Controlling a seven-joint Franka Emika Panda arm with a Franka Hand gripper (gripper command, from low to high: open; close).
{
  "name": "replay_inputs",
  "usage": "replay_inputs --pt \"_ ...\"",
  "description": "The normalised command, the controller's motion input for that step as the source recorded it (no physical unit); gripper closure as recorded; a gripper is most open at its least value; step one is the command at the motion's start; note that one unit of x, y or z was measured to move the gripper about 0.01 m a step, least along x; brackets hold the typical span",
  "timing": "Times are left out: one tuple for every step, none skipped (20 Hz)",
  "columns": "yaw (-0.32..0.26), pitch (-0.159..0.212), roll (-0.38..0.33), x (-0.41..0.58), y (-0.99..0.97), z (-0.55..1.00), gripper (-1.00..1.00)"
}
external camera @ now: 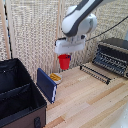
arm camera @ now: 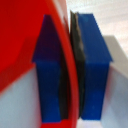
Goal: Kindly spot and seek the red cup placed ahead of you. Cautiously adjust your gripper towards the red cup, gripping it gently. Find the after-storage area of the caddy. Relocate the red cup in your grip over the rear portion and softly release it into the compartment.
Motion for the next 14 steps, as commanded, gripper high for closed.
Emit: replay_inputs --pt "0.051 0.093 -0.023 0.083 0.68 0.97 1.00" --pt "0.046 0.091 -0.018 0.083 0.69 0.97 1.00" --pt "0.032 0.087 -0.009 0.091 0.73 0.97 1.00" --pt "0.031 0.088 -0.001 0.103 0.74 0.97 1.00" --pt "0.031 0.093 0.000 0.137 0.75 0.96 1.00" --pt "0.025 0.101 0.000 0.209 0.78 0.91 1.00" --pt "0.019 0.105 0.000 0.271 0.80 0.86 1.00" --pt "0.017 0.103 0.000 0.329 0.81 0.81 1.00" --pt "0.015 0.095 0.000 0.363 0.82 0.74 1.00" --pt "0.012 0.083 0.000 0.397 0.82 0.67 1.00" --pt "0.010 0.073 0.000 0.417 0.82 0.63 1.00" --pt "0.010 0.063 0.000 0.434 0.82 0.59 1.00" --pt "0.007 0.046 -0.002 0.460 0.81 0.52 1.00" --pt "0.007 0.042 -0.005 0.477 0.81 0.50 1.00"
